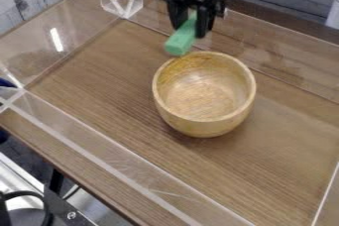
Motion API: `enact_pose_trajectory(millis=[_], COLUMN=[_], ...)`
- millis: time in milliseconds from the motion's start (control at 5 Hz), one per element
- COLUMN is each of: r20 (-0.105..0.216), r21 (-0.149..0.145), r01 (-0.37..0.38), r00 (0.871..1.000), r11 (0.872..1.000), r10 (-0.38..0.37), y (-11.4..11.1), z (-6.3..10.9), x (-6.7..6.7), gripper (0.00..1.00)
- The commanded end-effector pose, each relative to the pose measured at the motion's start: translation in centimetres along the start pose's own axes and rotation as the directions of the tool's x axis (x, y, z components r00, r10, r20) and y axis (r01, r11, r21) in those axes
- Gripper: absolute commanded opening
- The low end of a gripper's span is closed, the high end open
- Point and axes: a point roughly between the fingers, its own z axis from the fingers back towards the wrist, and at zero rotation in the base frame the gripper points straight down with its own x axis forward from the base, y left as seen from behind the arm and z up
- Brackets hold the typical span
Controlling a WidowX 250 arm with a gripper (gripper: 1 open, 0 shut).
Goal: Remove the green block from inside the brown bowl and put it on the table
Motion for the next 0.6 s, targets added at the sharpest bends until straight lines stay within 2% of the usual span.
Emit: enact_pose_trajectory(millis=[0,400], r20=[0.069,0.063], r21=[0.018,0.014], r01=[-0.003,0.001], r00=[0.998,0.998], r11=[1.0,1.0], r10=[0.002,-0.002], y=[0.66,0.55], z=[1.0,0.02], x=[2.01,2.45], gripper=[0.0,0.0])
